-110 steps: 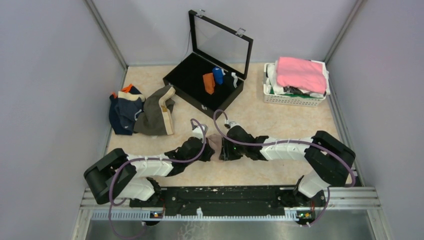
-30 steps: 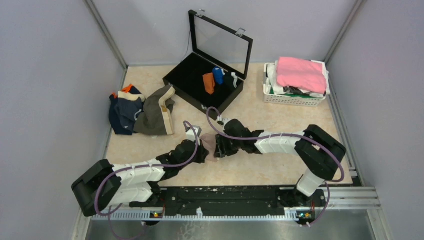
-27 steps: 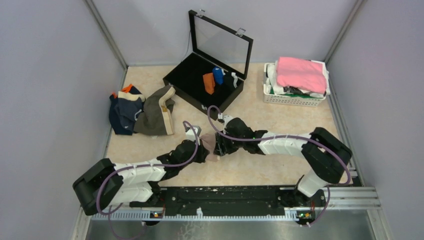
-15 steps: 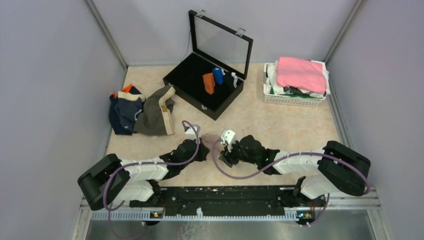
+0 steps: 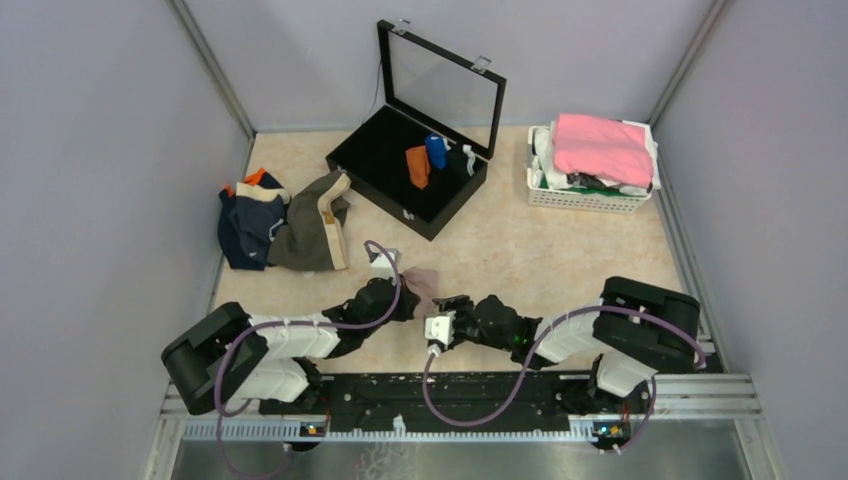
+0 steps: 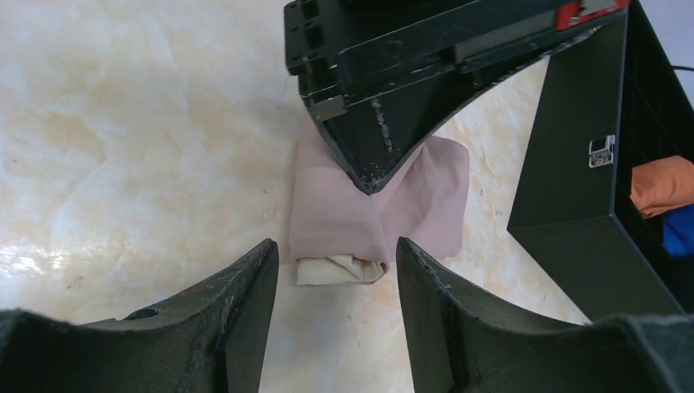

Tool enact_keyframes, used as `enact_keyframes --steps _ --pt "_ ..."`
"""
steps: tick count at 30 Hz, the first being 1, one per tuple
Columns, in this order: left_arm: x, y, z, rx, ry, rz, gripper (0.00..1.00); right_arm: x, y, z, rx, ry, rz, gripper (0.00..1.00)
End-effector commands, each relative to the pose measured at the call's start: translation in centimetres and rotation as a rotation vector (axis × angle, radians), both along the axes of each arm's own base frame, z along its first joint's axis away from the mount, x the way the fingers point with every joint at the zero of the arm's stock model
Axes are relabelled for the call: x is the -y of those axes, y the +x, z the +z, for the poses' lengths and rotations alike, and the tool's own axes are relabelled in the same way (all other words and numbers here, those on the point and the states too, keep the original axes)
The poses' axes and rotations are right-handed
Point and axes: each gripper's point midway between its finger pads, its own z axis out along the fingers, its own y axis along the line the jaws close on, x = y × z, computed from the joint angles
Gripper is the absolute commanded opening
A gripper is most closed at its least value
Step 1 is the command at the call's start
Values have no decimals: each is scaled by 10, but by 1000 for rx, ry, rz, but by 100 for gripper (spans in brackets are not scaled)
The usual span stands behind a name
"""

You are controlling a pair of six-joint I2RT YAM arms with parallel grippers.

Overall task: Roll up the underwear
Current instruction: Roll the underwear to the center of the board.

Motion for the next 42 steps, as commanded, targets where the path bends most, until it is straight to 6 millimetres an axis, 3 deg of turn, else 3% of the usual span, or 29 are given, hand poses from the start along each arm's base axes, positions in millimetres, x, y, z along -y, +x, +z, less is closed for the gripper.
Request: enact_keyframes --steps 1,17,22,27,30,34,38,42 --pt "-31 -33 -54 -167 169 -21 0 -12 2 10 140 26 62 54" --pt "-33 -35 -57 -178 170 -26 0 -6 1 -36 194 -143 123 47" --pt "-32 -35 -57 -177 167 -35 0 -3 12 -44 238 -179 82 37" --pt "-28 -33 -50 -163 146 -45 0 -3 15 -43 231 -165 63 12" --pt "-23 -29 -33 -129 105 -48 0 -6 10 -41 179 -153 70 1" --pt "-19 -15 12 -42 42 -13 0 -12 0 -39 35 -167 67 0" --pt "-38 -4 55 45 6 110 0 -19 -15 -35 -107 -206 108 0" --pt "-61 -5 73 93 -13 191 0 -28 -25 -32 -249 -254 144 0"
